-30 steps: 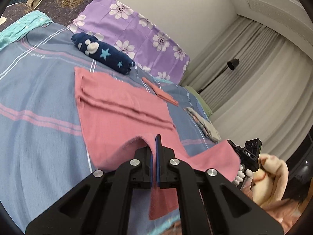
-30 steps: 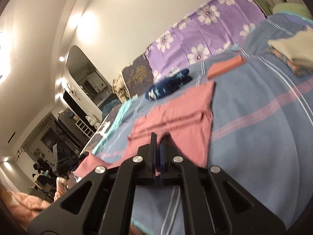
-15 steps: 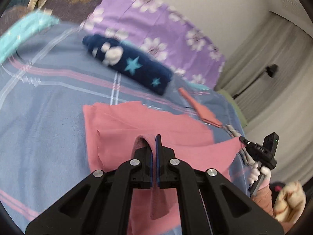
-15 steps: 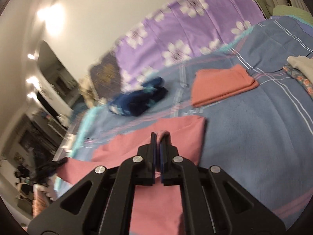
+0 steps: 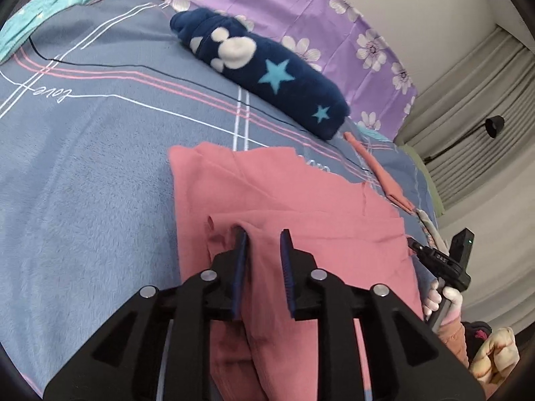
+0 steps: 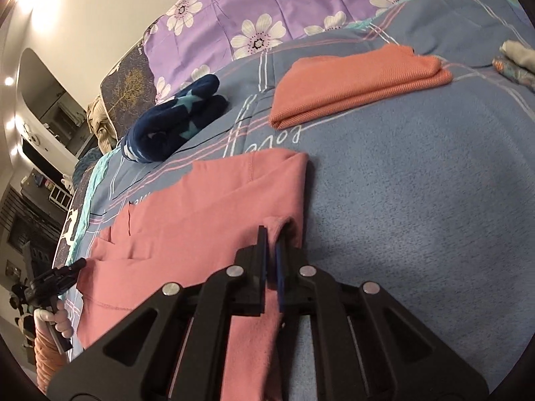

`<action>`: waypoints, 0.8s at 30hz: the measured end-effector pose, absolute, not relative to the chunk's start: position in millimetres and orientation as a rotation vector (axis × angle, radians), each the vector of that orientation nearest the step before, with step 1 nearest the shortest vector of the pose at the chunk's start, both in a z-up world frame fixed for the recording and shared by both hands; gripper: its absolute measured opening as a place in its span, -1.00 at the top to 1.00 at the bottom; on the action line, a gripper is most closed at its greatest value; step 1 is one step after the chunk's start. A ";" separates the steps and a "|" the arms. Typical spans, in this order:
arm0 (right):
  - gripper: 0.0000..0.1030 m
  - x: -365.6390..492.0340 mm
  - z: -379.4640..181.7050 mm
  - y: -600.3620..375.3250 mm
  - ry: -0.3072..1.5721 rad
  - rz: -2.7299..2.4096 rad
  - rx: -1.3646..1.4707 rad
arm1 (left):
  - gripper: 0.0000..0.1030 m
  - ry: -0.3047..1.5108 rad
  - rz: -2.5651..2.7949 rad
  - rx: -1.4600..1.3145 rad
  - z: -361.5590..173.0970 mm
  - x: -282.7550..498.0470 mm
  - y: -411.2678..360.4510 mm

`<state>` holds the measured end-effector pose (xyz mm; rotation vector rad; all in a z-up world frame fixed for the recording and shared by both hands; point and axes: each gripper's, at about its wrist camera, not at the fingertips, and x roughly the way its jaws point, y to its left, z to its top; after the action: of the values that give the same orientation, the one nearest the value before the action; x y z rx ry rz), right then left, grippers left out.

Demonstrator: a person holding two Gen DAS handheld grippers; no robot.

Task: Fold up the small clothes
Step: 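Carry the held hem over toward the collar with both grippers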

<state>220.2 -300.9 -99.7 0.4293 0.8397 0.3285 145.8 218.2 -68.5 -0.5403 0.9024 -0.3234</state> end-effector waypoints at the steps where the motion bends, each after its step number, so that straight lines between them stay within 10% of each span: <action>1: 0.86 218.9 -97.5 -300.1 0.838 0.332 0.428 | 0.56 0.904 -0.330 -0.533 -66.8 142.2 216.7; 5: 0.86 214.4 -95.8 -299.0 0.840 0.337 0.424 | 0.56 0.956 -0.332 -0.430 -66.1 127.0 199.0; 8: 0.86 212.4 -94.7 -298.4 0.843 0.341 0.423 | 0.97 0.992 -0.331 -0.396 -66.8 123.3 191.3; 24: 0.79 282.6 -71.9 -304.6 0.834 0.279 0.505 | 0.71 0.864 -0.172 -0.556 -52.8 230.8 223.9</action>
<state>282.6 -304.6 -71.9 0.5050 0.8344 0.2789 230.8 223.9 -52.8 -0.5556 0.8644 -0.1724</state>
